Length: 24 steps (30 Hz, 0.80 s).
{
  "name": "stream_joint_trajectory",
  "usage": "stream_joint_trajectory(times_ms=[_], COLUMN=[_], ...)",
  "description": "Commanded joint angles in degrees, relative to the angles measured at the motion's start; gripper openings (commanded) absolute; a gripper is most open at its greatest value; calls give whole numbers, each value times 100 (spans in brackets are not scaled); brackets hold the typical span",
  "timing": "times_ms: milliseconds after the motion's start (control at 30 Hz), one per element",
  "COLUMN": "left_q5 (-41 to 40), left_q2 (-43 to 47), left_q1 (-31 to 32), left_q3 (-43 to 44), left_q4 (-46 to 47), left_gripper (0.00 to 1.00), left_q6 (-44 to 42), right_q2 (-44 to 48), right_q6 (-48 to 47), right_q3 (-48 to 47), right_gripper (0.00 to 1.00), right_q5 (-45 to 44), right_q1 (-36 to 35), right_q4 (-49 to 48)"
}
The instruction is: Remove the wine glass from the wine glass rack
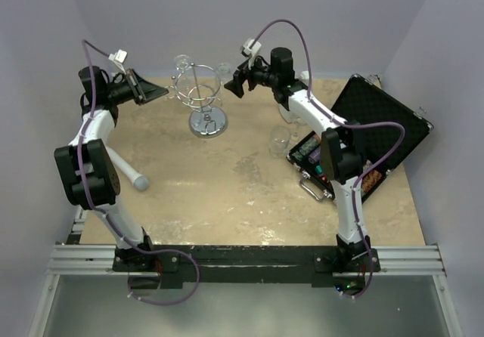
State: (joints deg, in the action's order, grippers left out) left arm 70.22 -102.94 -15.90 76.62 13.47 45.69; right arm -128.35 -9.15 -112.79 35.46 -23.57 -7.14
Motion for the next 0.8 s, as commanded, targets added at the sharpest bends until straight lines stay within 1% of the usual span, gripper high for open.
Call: stream_joint_trajectory(times_ms=[0, 67, 300, 433, 500, 567, 700, 733, 767], left_q5=[703, 835, 1090, 1126, 1117, 1161, 1179, 1161, 1144], left_q2=[-419, -630, -1360, -1659, -1764, -1905, -2142, -2160, -2178], left_q1=[26, 26, 26, 26, 26, 26, 17, 17, 17], left_q3=[800, 1029, 2128, 2533, 2700, 2963, 3341, 3385, 3403], left_q4=[700, 622, -283, -460, -547, -705, -908, -899, -891], left_gripper=[0, 0, 0, 0, 0, 0, 0, 2, 12], left_q6=[308, 353, 89, 19, -25, -148, -280, -280, -271], right_q2=[30, 65, 144, 153, 162, 162, 197, 179, 179], right_q6=[-149, -175, -474, -544, -518, -273, -263, -263, -272], right_q3=[-182, -112, 73, 108, 117, 143, 179, 187, 196], right_gripper=[97, 97, 98, 99, 99, 99, 99, 98, 99], right_q5=[-57, -40, -31, -57, -136, -250, -110, -101, -101], right_q1=[-60, -77, -112, -112, -112, -95, -86, -86, -86], right_q4=[-69, -69, 37, 81, 72, 2, -16, -7, -7])
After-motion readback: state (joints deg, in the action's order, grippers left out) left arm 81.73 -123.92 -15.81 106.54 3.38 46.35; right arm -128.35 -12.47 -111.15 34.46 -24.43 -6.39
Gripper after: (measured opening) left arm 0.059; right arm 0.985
